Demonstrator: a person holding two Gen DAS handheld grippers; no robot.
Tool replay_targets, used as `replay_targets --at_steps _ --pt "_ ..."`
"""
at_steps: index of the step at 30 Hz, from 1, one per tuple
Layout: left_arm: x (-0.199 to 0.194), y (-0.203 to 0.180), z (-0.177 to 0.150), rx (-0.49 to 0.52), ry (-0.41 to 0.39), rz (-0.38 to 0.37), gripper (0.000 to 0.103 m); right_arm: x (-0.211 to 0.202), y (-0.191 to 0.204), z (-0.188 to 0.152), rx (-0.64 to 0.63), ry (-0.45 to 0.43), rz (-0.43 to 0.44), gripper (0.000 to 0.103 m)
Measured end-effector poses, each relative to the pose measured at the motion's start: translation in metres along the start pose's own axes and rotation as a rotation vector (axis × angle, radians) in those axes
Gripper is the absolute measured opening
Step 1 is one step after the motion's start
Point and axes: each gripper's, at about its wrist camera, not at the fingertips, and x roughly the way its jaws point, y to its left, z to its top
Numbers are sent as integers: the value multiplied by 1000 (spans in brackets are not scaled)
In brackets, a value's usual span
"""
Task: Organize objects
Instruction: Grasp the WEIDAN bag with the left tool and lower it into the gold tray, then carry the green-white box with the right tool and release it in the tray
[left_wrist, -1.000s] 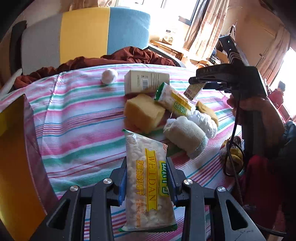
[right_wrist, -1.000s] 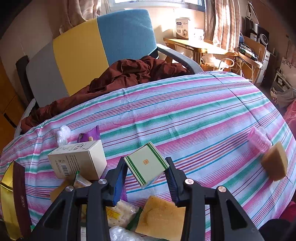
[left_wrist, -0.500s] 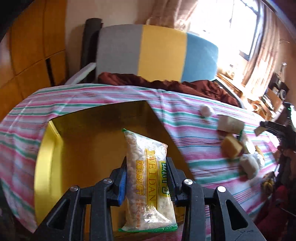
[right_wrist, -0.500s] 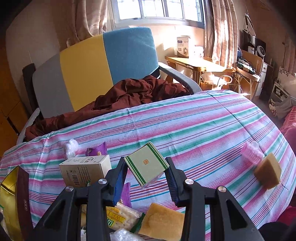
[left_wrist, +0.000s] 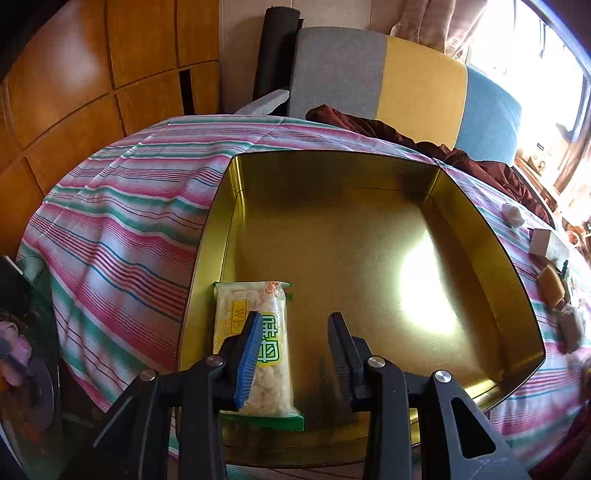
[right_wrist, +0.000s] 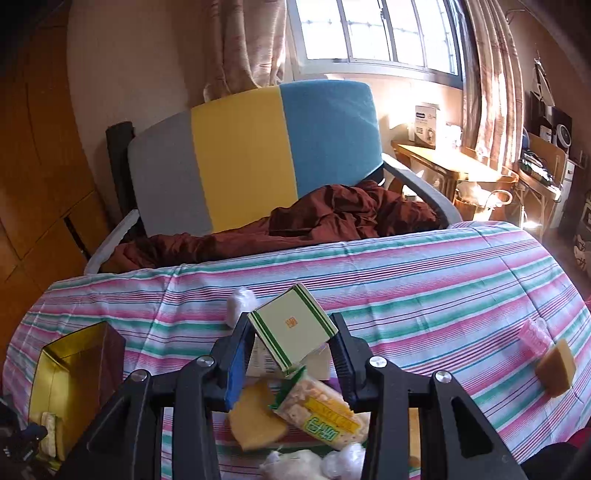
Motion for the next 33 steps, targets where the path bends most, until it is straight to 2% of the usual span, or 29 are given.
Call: replay_targets --at_steps 11,18,21,24,29,30,31,32,33 --pt "-9 14 -3 -54 -24 -15 37 17 131 -31 -136 113 275 41" --pt "-14 23 -6 -84 -30 -7 38 36 218 -70 -262 265 423 41" --pt "-17 27 -9 -94 -35 -3 39 45 251 -90 -318 326 453 41" --pt "-23 32 -11 -111 -48 -12 48 54 279 -107 -355 382 477 41" --pt "-28 35 -11 -121 -43 -37 50 65 315 -117 -359 435 528 43" --pt "-29 36 -11 -123 -43 -42 51 67 322 -116 -347 439 546 47" --pt "-31 36 -11 -125 -46 -48 53 67 327 -115 -338 442 558 62" --pt "-34 36 -11 -126 -54 -50 56 67 331 -114 -333 443 565 81" --pt "-37 36 -10 -124 -66 -44 58 66 334 -113 -332 437 572 88"
